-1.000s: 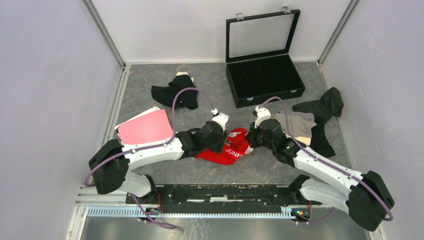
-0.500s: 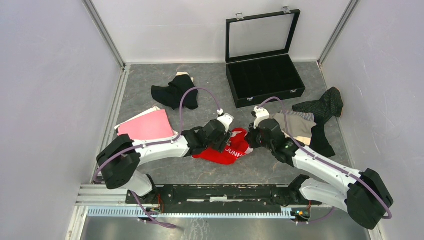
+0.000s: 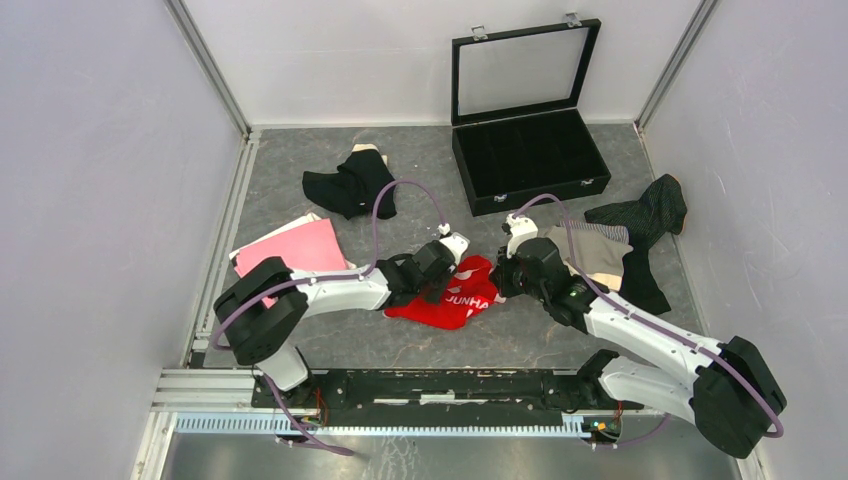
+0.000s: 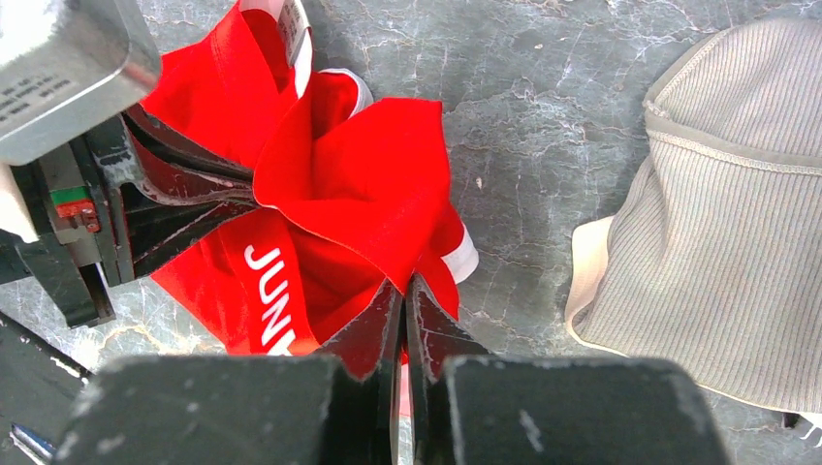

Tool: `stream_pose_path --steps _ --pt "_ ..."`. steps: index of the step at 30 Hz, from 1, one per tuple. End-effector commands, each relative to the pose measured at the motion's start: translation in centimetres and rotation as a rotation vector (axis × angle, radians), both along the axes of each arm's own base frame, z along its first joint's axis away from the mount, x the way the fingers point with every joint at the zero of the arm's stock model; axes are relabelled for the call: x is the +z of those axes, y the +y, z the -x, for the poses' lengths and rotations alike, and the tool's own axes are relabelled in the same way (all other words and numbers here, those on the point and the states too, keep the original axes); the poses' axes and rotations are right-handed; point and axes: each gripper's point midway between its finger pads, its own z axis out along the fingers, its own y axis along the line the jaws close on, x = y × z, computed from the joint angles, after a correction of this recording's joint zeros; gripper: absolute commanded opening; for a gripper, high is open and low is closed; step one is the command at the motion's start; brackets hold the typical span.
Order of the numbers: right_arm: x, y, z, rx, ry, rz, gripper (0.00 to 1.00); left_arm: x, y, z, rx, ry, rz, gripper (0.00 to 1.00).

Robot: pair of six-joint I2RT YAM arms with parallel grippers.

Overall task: Roll the underwear
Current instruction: Flatten out the underwear at the center of the board.

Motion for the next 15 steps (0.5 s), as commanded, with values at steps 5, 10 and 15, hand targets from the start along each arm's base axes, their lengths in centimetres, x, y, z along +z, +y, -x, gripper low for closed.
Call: stream_pose_path --steps 5,10,15 --pt "0.7 0.0 -0.5 -0.017 -0.030 -0.017 0.06 4.2 -1.0 -1.5 0.006 -0.088 0.067 0.02" --pt "0.6 -0.5 -0.4 -0.039 -0.028 -0.010 0.09 8.9 -0.6 -1.4 0.042 -0.136 0.167 0.02" --pt "1.4 -0.7 -0.6 -0.055 -0.042 -0.016 0.14 14.6 0.9 -0.9 0.082 -0.221 0.290 0.02"
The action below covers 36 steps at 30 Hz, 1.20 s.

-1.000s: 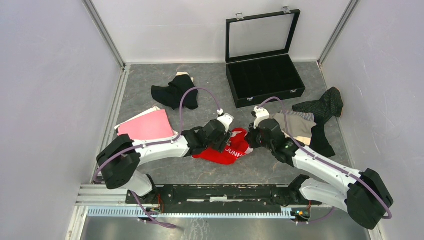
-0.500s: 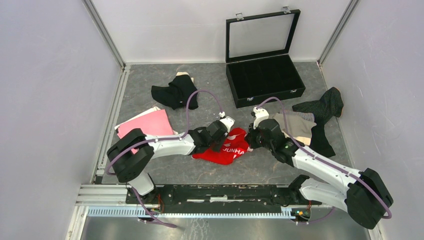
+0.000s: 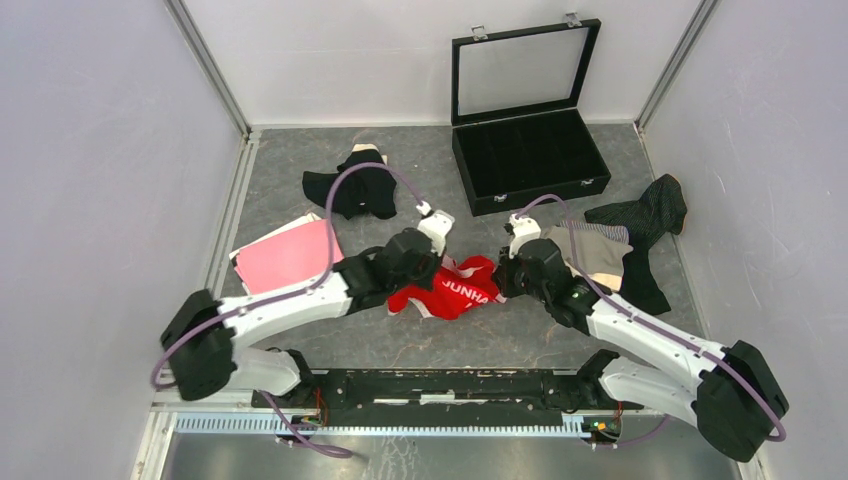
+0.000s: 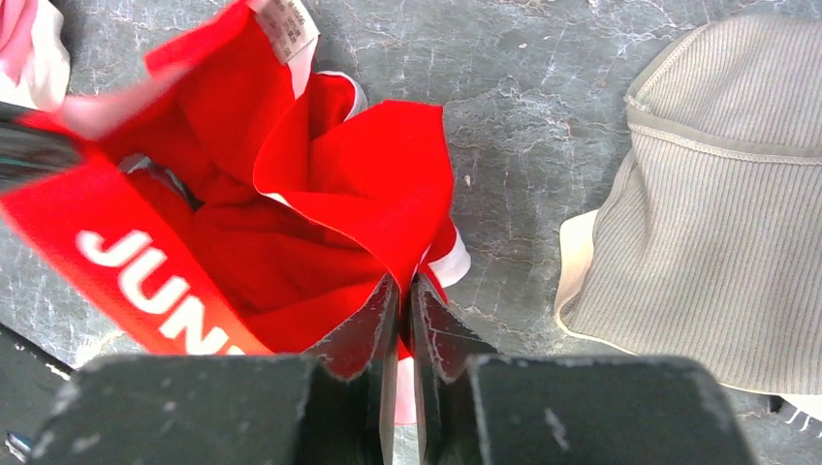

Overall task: Roll the underwear
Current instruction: Flatten out the underwear at the center of the board.

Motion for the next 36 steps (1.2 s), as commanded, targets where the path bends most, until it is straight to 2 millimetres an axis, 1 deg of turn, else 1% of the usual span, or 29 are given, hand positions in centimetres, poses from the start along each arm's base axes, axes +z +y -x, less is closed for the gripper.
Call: stream_pose_path --steps 1,2,8,10,12,14,17,19,21,23,24,27,30,33,36 --pt "1.5 -0.2 -0.6 -0.035 -0.041 -0.022 0.16 7.3 1.0 -0.5 0.070 -0.113 0.165 0.02" --pt "1.7 -0.3 -0.6 -0.037 -0.044 -0.026 0.17 8.8 1.5 -0.4 0.082 -0.139 0.201 0.02" --pt "3.2 -0.1 -0.7 -0.044 -0.068 -0.065 0.33 15.0 4.1 -0.3 0.157 -0.264 0.330 0.02" --pt "3.8 -0.2 -0.8 -0.053 -0.086 -0.077 0.42 17.0 4.9 -0.5 0.184 -0.308 0.355 0.02" --pt "4.6 -0.3 -0.8 -0.056 -0.111 -0.093 0.50 18.6 5.6 -0.7 0.201 -0.344 0.364 0.02" --pt "5.5 -0.4 -0.8 -0.048 -0.144 -0.101 0.57 19.7 6.2 -1.0 0.221 -0.378 0.357 0.02" --pt "6.5 -0.5 -0.6 0.002 -0.205 -0.095 0.69 21.1 6.5 -1.3 0.233 -0.406 0.351 0.02" --pt "6.9 -0.6 -0.3 0.044 -0.257 -0.085 0.80 21.8 6.7 -1.4 0.237 -0.426 0.347 0.02" --pt "7.4 -0.2 0.2 0.102 -0.323 -0.102 0.86 22.7 6.8 -1.5 0.236 -0.446 0.353 0.02" --pt "8.8 0.7 0.6 0.183 -0.404 -0.139 0.87 23.8 7.0 -1.5 0.234 -0.470 0.362 0.02" --pt "9.1 1.2 1.1 0.224 -0.420 -0.160 0.87 24.3 7.1 -1.5 0.235 -0.482 0.365 0.02" --pt "10.5 2.2 1.7 0.290 -0.492 -0.221 0.87 26.0 7.6 -1.5 0.244 -0.526 0.387 0.02" --pt "11.5 3.3 2.3 0.348 -0.533 -0.286 0.89 27.5 8.4 -1.5 0.265 -0.567 0.405 0.02" --pt "12.1 4.4 3.1 0.425 -0.552 -0.323 0.89 28.7 8.7 -1.5 0.260 -0.598 0.400 0.02" --pt "12.5 5.3 3.2 0.491 -0.545 -0.302 0.90 30.2 8.8 -1.1 0.232 -0.623 0.416 0.02"
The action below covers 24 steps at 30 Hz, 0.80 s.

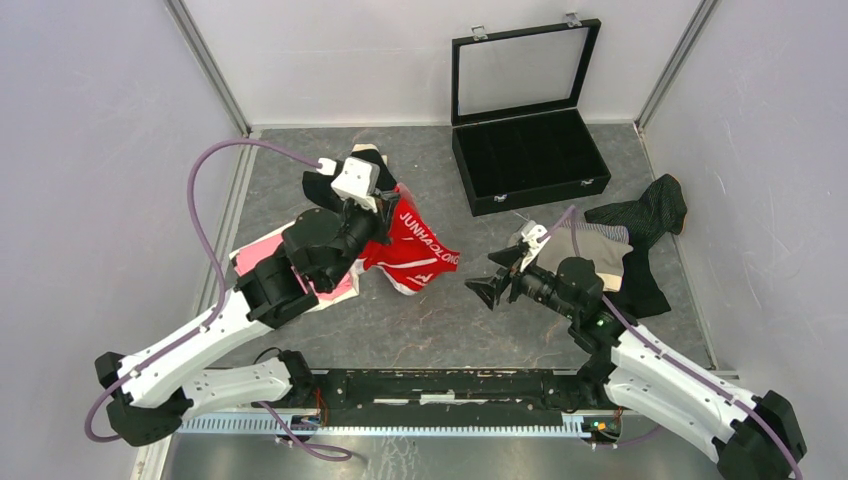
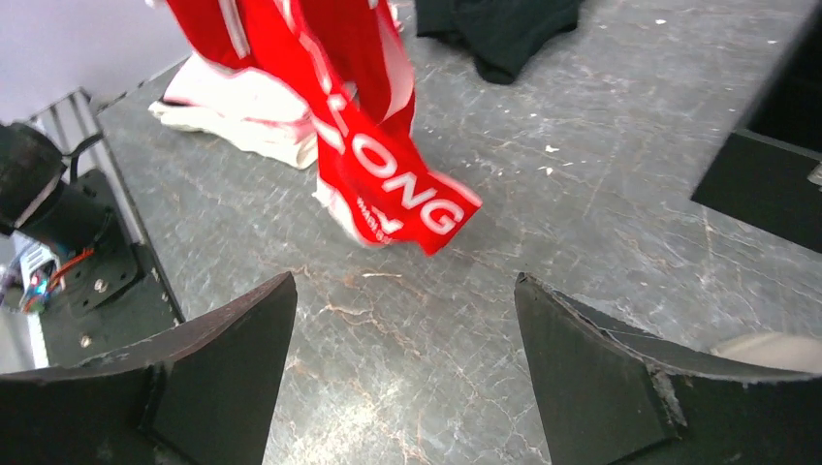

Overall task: Roll the underwear
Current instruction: Flatten out the underwear at the center of the board.

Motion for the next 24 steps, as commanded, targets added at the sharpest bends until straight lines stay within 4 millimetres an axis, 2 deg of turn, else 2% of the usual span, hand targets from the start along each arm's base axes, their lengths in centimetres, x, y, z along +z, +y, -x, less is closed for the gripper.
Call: stream_pose_path --steps 1,9,15,24 --pt "3.0 2.1 0.6 0.143 -0.106 -0.012 0.90 5.9 1.3 0.4 -0.002 -0.144 0.051 0.02" --pt "3.7 3.2 1.6 0.265 -0.247 -0.004 0.96 9.3 1.0 2.9 -0.152 -0.258 0.041 0.02" --pt "3.9 4.0 2.7 0.341 -0.252 -0.031 0.96 11.4 1.1 4.9 -0.244 -0.355 0.071 0.02" --pt "5.1 5.5 4.6 0.456 -0.158 -0.187 0.90 11.9 1.0 5.3 -0.264 -0.365 0.080 0.02"
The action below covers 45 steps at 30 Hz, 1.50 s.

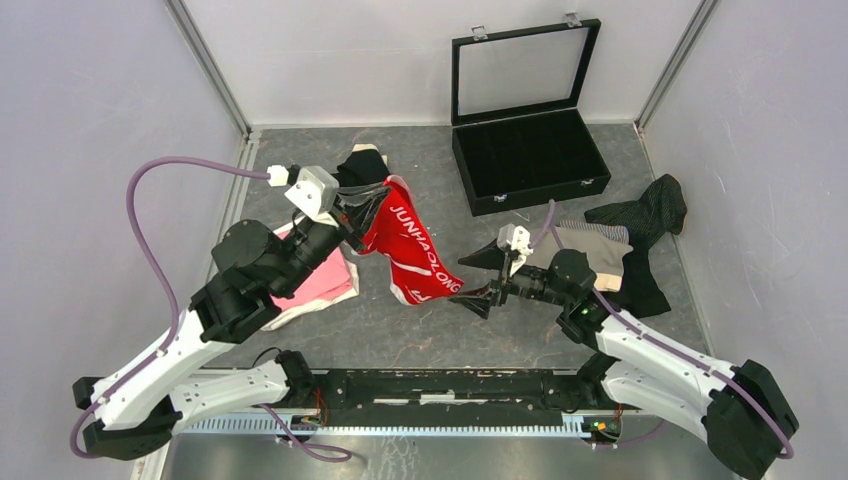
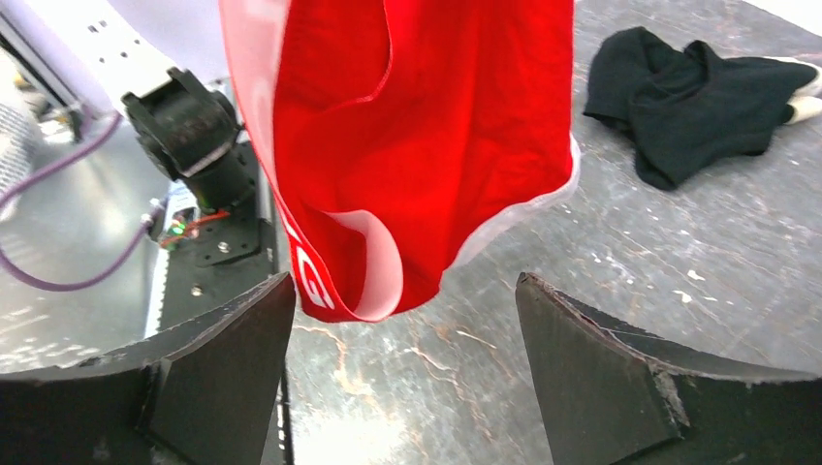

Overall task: Roll the underwear
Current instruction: Flatten out the underwear at the center of the board.

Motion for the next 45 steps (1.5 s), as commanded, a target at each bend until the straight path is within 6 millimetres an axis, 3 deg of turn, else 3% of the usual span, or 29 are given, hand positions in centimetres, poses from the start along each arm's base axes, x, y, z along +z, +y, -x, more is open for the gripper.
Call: stream_pose_path --steps 1,8,12,16,22,25,30,32,35,39,42,45 --pt "3.0 0.8 1.4 0.086 0.004 -0.137 0.89 2.7 0.4 0.5 -0.013 -0.086 0.028 0.02" --pt "4.3 1.3 2.3 0.145 0.063 -0.205 0.74 2.6 0.4 0.4 -0.005 -0.086 0.026 0.02" --pt "3.2 1.6 1.9 0.134 0.109 -0.183 0.71 2.7 0.5 0.4 -0.003 -0.088 0.029 0.02" --pt "1.8 1.6 0.9 0.077 0.163 -0.150 0.77 2.8 0.6 0.4 0.000 -0.089 0.031 0.02" --pt "1.4 1.7 0.5 0.062 0.193 -0.151 0.63 2.9 0.8 0.4 0.004 -0.090 0.034 0.02" --pt "1.7 1.8 0.6 0.066 0.194 -0.160 0.51 2.8 0.8 0.4 0.006 -0.088 0.032 0.02" --pt "2.0 1.9 0.6 0.074 0.197 -0.166 0.05 2.6 1.0 0.3 0.017 -0.081 0.035 0.02" --pt "1.7 1.7 0.2 0.048 0.195 -0.143 0.00 2.3 1.2 0.1 0.034 -0.069 0.036 0.02" --pt "0.8 0.8 -1.6 -0.078 0.185 -0.053 0.00 1.3 2.3 -0.8 0.111 -0.014 0.043 0.02" --pt "-0.4 -2.8 -4.1 -0.325 0.194 0.138 0.00 -1.5 4.1 -1.9 0.239 0.117 0.036 0.02" --pt "-1.0 -4.0 -3.1 -0.343 0.240 0.206 0.00 -3.8 4.8 -1.8 0.268 0.208 0.024 0.02" --pt "-1.9 -3.3 -0.5 -0.254 0.307 0.242 0.00 -6.2 5.5 -1.2 0.286 0.299 0.000 0.02"
